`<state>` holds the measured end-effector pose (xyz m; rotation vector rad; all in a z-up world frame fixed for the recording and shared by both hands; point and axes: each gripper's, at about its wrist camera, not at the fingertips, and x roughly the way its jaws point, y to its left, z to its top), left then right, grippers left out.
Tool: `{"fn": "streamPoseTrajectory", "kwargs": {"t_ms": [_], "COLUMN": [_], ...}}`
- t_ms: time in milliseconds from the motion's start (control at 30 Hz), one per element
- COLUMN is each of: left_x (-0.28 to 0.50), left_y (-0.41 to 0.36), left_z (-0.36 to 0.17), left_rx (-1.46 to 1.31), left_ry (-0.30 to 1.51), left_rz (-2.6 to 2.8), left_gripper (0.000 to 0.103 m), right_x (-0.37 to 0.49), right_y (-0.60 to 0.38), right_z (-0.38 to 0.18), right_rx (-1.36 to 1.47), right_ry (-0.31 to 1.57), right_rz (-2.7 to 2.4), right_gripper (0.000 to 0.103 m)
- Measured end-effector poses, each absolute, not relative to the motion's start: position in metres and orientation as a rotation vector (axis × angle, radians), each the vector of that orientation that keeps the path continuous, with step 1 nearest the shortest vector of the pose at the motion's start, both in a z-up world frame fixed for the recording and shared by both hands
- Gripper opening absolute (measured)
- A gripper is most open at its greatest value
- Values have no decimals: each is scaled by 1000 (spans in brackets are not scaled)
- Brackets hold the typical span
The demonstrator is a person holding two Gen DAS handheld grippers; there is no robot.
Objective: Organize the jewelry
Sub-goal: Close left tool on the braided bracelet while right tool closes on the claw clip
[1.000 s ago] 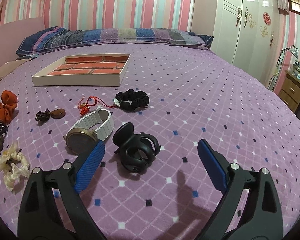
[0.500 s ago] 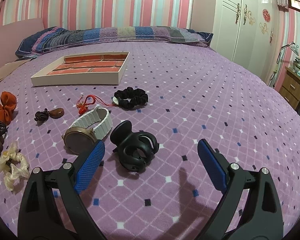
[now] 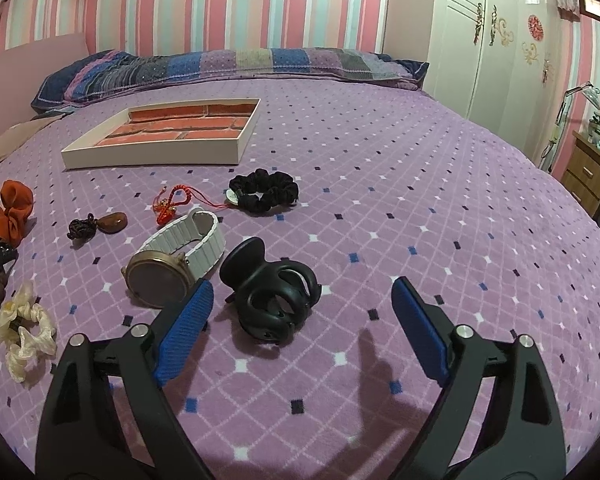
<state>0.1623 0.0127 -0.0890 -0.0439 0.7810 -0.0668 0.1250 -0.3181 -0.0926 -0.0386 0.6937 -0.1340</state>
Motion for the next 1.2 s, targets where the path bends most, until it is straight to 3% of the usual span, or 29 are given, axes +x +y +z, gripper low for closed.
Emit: {"fn": "streamPoseTrajectory", "kwargs": {"t_ms": [167, 567, 1200], "left_x": [162, 162, 156], "left_y": [13, 13, 7], "left_z": [-88, -87, -83], "left_rx": [-48, -45, -81], "left_ry": [783, 774, 783], "left_rz": [-69, -86, -130], "left_gripper": [50, 44, 23], "right_x": [128, 139, 136], "right_y": [-317, -310, -305], "right_z": [-92, -98, -87], "right_rx": [-32, -40, -60], "right_ry": [701, 752, 711], "right_rz": [-122, -70, -46], "right_gripper": [79, 51, 50]}}
